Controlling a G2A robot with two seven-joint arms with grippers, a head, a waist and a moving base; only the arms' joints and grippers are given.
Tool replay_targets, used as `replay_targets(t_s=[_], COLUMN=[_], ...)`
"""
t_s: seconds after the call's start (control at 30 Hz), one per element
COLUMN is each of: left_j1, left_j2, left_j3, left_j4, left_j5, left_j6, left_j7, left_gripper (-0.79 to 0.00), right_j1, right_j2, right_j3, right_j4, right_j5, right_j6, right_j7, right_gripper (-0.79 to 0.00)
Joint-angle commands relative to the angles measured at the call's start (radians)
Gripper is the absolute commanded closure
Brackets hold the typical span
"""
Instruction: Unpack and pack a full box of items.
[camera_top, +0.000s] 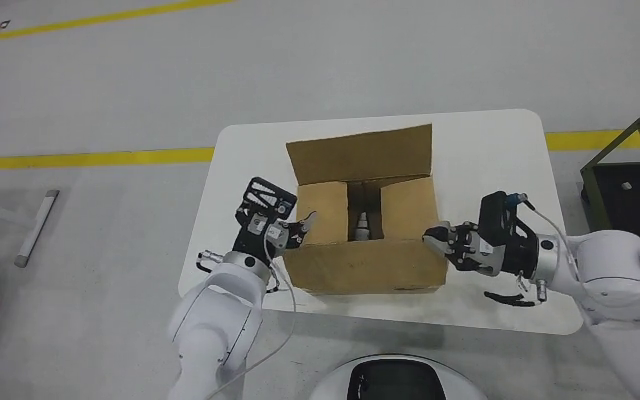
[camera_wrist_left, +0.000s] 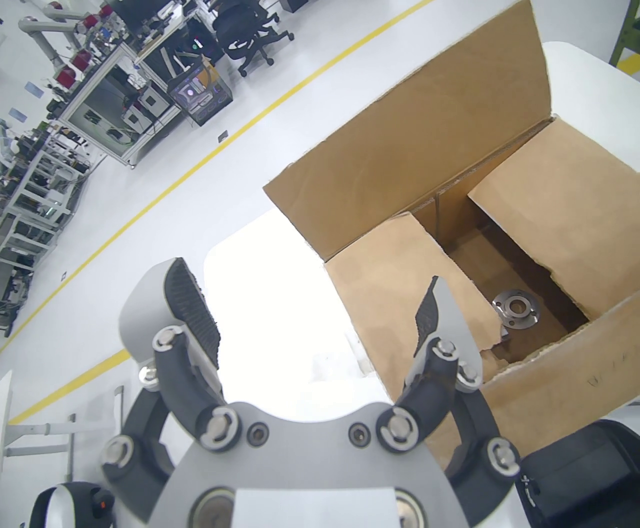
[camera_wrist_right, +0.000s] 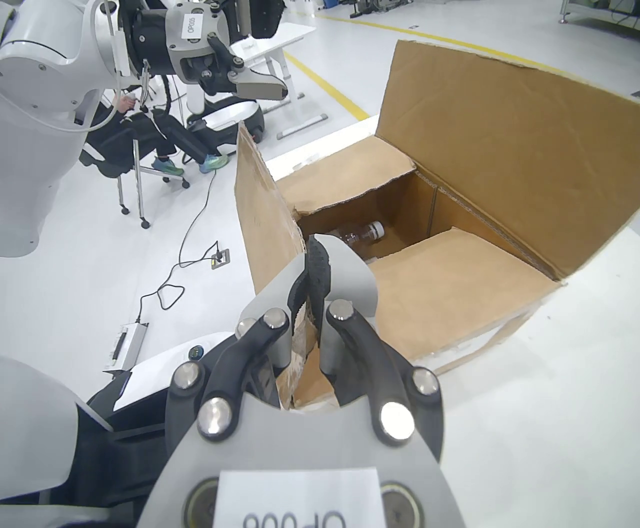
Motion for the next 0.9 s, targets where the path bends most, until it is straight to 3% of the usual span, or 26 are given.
replay_targets(t_s=[0.0,0.27,0.87], left_j1=[-0.011,-0.051,-0.024], left_j2=[0.001,0.004,0.015], left_j3=[0.010,0.073,0.127], left_j4=[0.003,0.008,-0.051], left_j5=[0.005,0.043,-0.005], left_j6=[-0.013,-0.069,-0.166], left_j7=[-0.016,-0.072,-0.170], left_gripper=[-0.785,-0.785,-0.785], right_j1=[-0.015,-0.074,-0.128], right_j2=[0.001,0.006,0.012], right_j3=[0.007,0.037,0.026], right_j4=[-0.015,-0.073,-0.094], right_j5=[-0.020,-0.123,-0.230], right_j6=[-0.009,-0.052,-0.058], right_j7=[-0.026,-0.126,-0.251], right_gripper=[0.000,0.000,0.000])
